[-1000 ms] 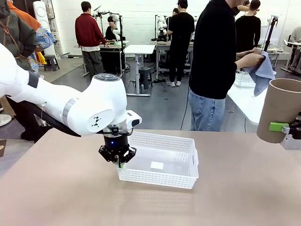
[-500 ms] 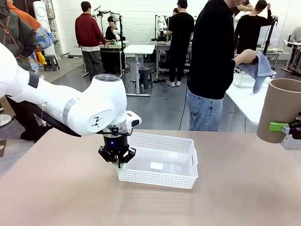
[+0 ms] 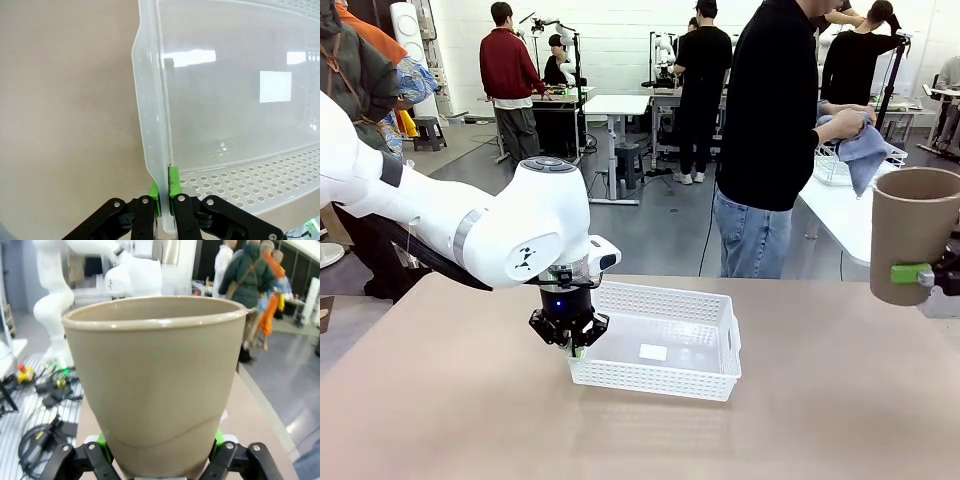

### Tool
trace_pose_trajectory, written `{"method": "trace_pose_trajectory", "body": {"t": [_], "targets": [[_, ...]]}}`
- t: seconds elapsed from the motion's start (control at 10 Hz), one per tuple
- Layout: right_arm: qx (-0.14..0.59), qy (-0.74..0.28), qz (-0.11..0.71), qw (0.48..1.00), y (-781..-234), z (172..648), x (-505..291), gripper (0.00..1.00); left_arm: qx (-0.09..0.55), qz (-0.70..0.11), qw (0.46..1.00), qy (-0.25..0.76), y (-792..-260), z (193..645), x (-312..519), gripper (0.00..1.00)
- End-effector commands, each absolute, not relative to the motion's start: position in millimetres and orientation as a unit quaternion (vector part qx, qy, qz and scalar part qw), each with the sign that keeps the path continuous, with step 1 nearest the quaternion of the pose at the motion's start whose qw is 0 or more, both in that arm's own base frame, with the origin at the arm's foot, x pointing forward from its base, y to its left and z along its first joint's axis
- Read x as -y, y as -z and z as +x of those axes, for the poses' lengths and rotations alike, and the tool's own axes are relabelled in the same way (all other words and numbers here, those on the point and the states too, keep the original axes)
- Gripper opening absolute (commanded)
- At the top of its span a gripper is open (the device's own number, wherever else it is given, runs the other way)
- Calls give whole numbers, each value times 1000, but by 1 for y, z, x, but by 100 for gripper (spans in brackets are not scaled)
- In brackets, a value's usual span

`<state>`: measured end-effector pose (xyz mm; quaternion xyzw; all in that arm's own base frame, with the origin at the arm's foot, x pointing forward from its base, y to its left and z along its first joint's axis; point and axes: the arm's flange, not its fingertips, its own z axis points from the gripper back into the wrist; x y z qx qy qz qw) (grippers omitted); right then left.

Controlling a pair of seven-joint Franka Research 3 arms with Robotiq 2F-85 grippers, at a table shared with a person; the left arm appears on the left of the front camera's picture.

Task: Clean and organize the cups into the basket.
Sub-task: Pick up the Organizing basket and move it to the center of the table, then pick up the Reusable plastic cup from the right side of the table and place it inside the Organizing basket.

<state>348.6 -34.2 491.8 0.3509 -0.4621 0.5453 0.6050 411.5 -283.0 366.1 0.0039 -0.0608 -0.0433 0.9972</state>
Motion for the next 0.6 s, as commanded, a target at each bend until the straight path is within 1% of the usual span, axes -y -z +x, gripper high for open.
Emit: {"method": "trace_pose_trajectory", "body": {"t": [0.0,0.2,0.3,0.4,0.5], "targets": [[377,-572,294,667,-554,352,0,81,68,1,997,47,-369,411,284,0],[271,-601,209,722,-590,363,-47,81,68,1,997,47,-369,411,284,0],[215,-617,172,737,-596,370,-81,81,68,1,997,47,-369,411,284,0],[175,-633,139,741,-591,376,-113,81,68,1,997,47,-369,411,284,0],[148,-653,116,733,-581,382,-144,81,68,1,997,47,-369,411,284,0]]}}
